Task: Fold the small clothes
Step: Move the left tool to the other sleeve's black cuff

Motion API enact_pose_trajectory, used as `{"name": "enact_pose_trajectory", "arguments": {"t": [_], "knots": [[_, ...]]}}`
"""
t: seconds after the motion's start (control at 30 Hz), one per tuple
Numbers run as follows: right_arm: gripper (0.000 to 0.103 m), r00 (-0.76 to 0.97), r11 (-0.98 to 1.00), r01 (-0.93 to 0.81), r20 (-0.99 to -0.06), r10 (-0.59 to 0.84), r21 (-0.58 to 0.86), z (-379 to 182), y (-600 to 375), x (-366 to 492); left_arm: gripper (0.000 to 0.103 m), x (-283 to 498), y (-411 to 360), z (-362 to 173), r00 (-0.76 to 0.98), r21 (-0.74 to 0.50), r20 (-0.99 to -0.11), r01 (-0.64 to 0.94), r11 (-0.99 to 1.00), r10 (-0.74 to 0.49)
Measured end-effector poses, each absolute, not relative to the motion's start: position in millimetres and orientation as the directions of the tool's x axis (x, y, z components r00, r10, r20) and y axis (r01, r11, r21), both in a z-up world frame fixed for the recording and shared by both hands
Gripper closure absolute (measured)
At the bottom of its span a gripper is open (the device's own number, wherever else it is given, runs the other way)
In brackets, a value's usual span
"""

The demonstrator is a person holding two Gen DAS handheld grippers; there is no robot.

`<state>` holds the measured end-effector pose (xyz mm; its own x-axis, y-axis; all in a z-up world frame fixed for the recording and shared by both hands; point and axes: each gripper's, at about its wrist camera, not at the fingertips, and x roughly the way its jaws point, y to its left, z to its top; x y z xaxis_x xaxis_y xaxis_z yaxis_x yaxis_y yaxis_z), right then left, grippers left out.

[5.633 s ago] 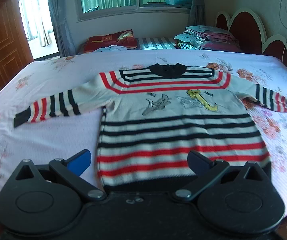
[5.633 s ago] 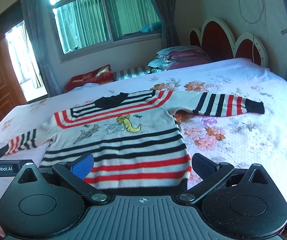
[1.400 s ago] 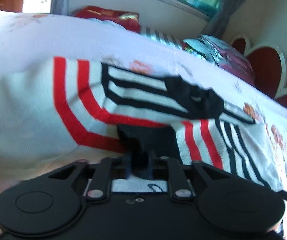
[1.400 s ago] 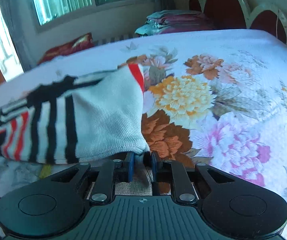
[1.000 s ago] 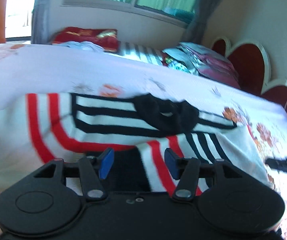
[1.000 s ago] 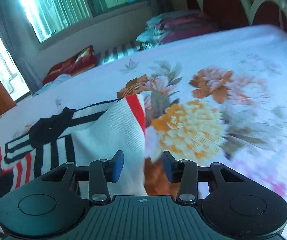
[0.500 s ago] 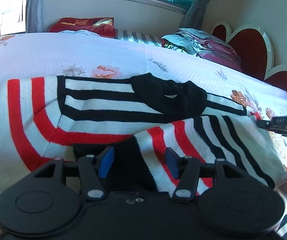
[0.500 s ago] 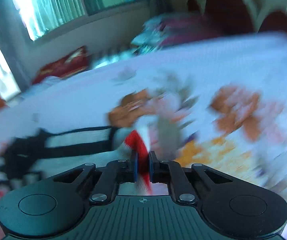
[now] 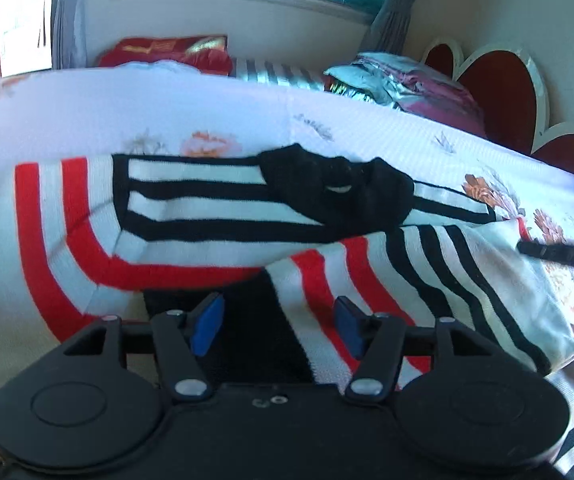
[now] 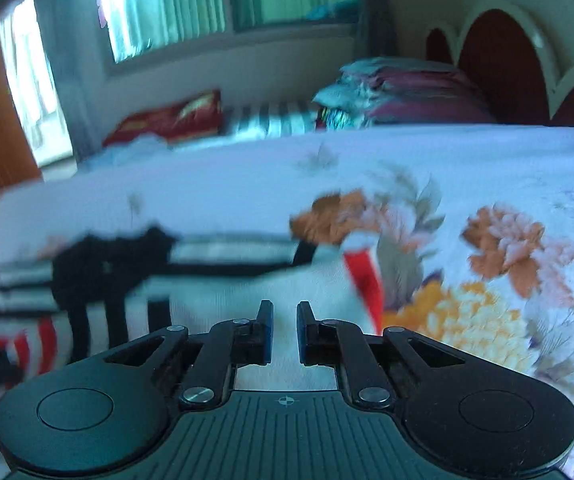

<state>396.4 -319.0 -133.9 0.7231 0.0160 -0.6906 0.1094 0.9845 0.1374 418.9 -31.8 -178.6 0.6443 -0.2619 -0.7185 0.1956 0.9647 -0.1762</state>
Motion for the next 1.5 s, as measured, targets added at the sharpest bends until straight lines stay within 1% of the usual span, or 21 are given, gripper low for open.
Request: {"name": "enact_pose_trajectory", "arguments": {"t": [0.03,0.07,0.2,0.33,0.4,0.43,0.47,0.5,0.53,0.57,0.67,0.77,0.87,0.9,0.97,1.03,1.13,1.2,1.27,1.4,1.5], "knots": [[0.093,0.700,0.987,0.117,-0.714,-0.003,0.110,-142.7,-317.1,400.0,0.044,419.6,-32.0,-177.8,0.639,-0.176,-0.724,0.193,0.965,-0.260],[0.093,0.702,0.988,0.117,-0.712,-0.013,0.097,-147.7,-318.2,399.5,0.044,420.4,-32.3,-176.4,0.633,-0.176,-0.731,0.188,0.966,-0.256],[0.093,0.711,0.982,0.124,-0.703,0.009,0.139,-136.7,-317.9,394.4,0.043,423.2,-35.4,-174.7,0.619,-0.165,-0.748,0.177,0.970,-0.240],[0.092,0.685,0.992,0.094,-0.728,-0.006,0.081,-145.9,-308.9,388.9,0.039,422.3,-42.4,-176.0,0.623,-0.128,-0.752,0.185,0.974,-0.217],[0.092,0.683,0.995,0.086,-0.730,-0.018,0.056,-145.5,-306.5,385.8,0.039,421.0,-45.3,-175.9,0.625,-0.109,-0.753,0.187,0.976,-0.203],[0.089,0.679,0.994,0.093,-0.734,-0.019,0.061,-140.9,-305.6,384.3,0.039,420.7,-46.0,-175.5,0.625,-0.104,-0.755,0.184,0.977,-0.198],[0.087,0.689,0.992,0.090,-0.724,-0.001,0.084,-135.4,-304.6,380.4,0.038,420.6,-46.5,-175.1,0.623,-0.102,-0.757,0.181,0.978,-0.194],[0.072,0.705,0.991,0.079,-0.709,0.021,0.108,-130.9,-302.9,374.9,0.038,420.6,-46.6,-174.5,0.622,-0.098,-0.759,0.180,0.979,-0.191],[0.052,0.713,0.991,0.070,-0.700,0.028,0.112,-128.7,-299.3,370.1,0.038,420.4,-47.2,-174.2,0.622,-0.093,-0.761,0.179,0.979,-0.186],[0.048,0.717,0.993,0.059,-0.697,0.026,0.098,-127.9,-292.7,365.2,0.038,420.1,-48.1,-174.1,0.622,-0.086,-0.762,0.177,0.980,-0.179],[0.048,0.685,0.999,0.006,-0.728,0.025,0.040,-143.0,-273.6,356.5,0.037,418.2,-51.0,-173.6,0.624,-0.061,-0.765,0.172,0.983,-0.156],[0.048,0.692,1.000,-0.009,-0.722,-0.001,-0.010,-146.3,-264.1,350.2,0.036,415.7,-51.8,-170.7,0.623,-0.047,-0.771,0.153,0.987,-0.133],[0.048,0.714,0.998,-0.022,-0.697,0.058,0.060,-135.2,-263.4,345.1,0.036,410.7,-49.7,-165.1,0.624,-0.042,-0.774,0.127,0.991,-0.113],[0.048,0.715,0.998,-0.026,-0.697,0.058,0.056,-135.2,-259.7,343.8,0.036,407.9,-48.1,-162.4,0.626,-0.042,-0.773,0.119,0.992,-0.107],[0.047,0.675,0.997,-0.065,-0.735,0.067,0.031,-144.8,-247.9,346.8,0.035,400.7,-43.4,-156.4,0.630,-0.050,-0.770,0.102,0.994,-0.103],[0.048,0.684,0.997,-0.072,-0.728,0.042,-0.010,-146.4,-241.0,345.2,0.033,391.6,-34.8,-149.5,0.635,-0.061,-0.766,0.081,0.995,-0.099],[0.047,0.697,0.994,-0.078,-0.709,0.105,0.071,-135.1,-239.3,341.4,0.030,379.1,-14.4,-139.5,0.648,-0.081,-0.756,0.045,0.996,-0.091],[0.047,0.710,0.993,-0.085,-0.694,0.116,0.078,-128.0,-229.8,339.4,0.029,372.4,1.9,-134.8,0.659,-0.093,-0.748,0.012,0.996,-0.078],[0.047,0.698,0.991,-0.109,-0.704,0.131,0.076,-128.4,-215.9,341.7,0.029,368.3,15.2,-133.1,0.665,-0.107,-0.743,-0.005,0.994,-0.077],[0.047,0.684,0.990,-0.084,-0.716,0.139,0.112,-131.7,-196.4,344.5,0.029,364.0,36.8,-132.0,0.656,-0.127,-0.749,-0.010,0.992,-0.089],[0.047,0.663,0.993,-0.080,-0.739,0.117,0.086,-138.3,-177.4,350.0,0.029,360.8,53.7,-131.3,0.657,-0.143,-0.748,-0.014,0.990,-0.099]]}}
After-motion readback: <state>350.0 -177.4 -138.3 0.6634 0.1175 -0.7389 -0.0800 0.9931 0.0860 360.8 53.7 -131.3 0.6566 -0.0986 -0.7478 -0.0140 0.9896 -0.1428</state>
